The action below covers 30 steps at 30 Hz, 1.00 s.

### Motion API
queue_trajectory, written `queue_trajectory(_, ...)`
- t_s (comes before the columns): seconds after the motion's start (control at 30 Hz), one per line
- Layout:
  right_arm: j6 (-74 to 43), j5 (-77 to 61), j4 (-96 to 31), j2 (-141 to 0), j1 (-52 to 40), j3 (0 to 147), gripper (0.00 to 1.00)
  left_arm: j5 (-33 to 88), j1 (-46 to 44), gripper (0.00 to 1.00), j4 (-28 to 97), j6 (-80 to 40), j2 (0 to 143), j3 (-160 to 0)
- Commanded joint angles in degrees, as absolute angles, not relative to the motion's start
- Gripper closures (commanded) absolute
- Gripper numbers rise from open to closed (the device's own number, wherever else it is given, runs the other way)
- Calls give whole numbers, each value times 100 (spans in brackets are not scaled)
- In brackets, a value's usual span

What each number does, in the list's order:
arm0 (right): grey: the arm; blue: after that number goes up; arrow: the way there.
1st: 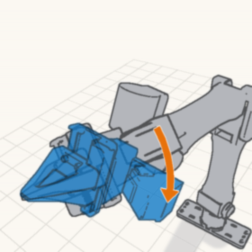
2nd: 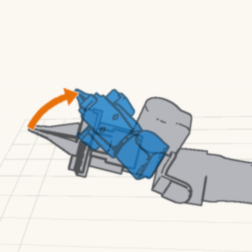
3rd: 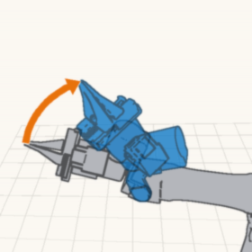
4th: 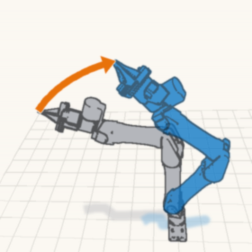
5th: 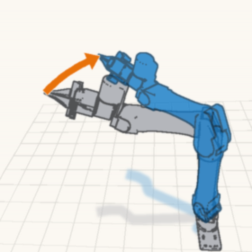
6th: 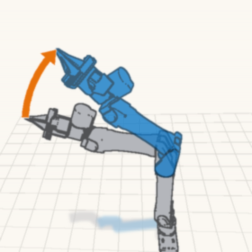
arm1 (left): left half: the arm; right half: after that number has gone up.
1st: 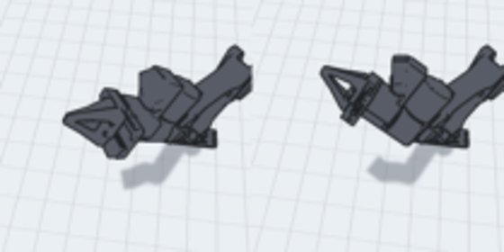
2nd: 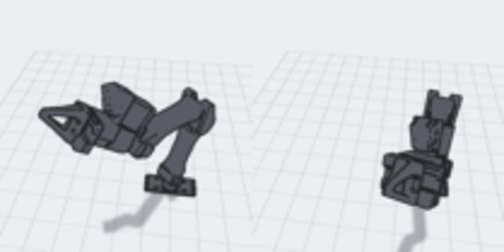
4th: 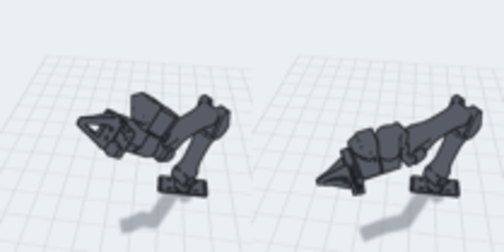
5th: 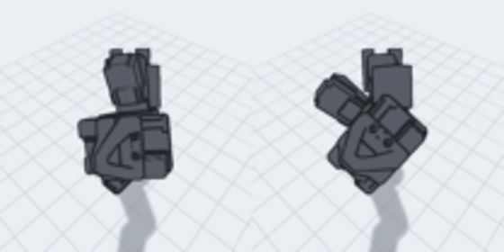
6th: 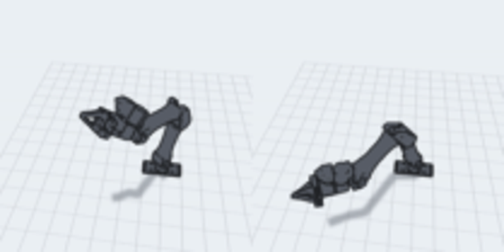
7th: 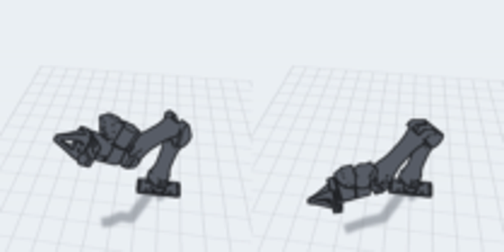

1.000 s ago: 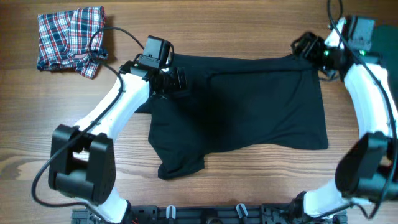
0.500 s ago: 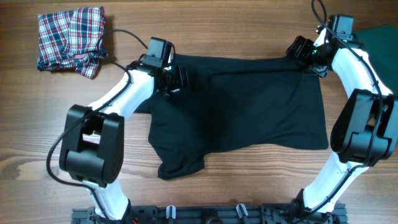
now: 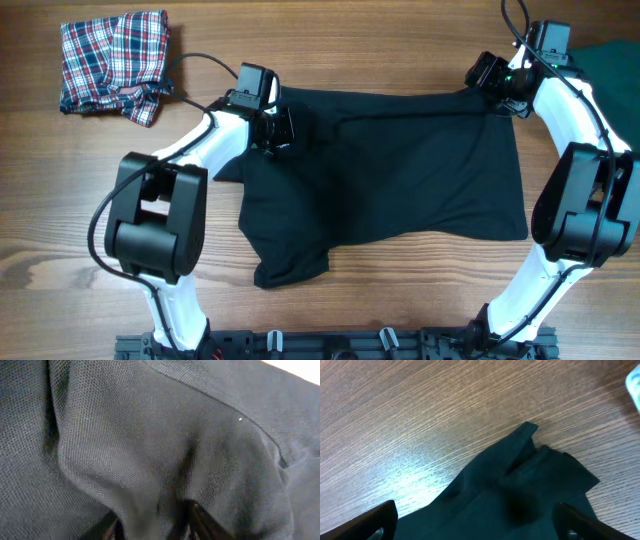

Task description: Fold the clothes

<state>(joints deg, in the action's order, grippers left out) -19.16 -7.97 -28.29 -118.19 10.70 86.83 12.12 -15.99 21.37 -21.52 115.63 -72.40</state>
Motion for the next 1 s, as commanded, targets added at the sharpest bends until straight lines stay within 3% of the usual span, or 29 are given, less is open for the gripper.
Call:
queue_trajectory(0.0, -1820, -596, -2735, -12009, 1090, 8770, 0, 1372, -1579, 66, 2139, -2119, 11692, -7288)
queue_trajectory(0.5, -1498, -947, -2541, -12521, 1087, 8770, 1, 1522, -1579, 96, 2099, -2119, 11692, -7288)
queue_trajectory(0.73, -1302, -945, -2432, -12521, 1087, 8770, 21, 1522, -1579, 96, 2134, -2119, 11692, -7288)
queue_trajectory(0.97, -733, -541, -2373, -12481, 1087, 8962, 9, 1522, -1579, 96, 2143, -2119, 11692, -7288)
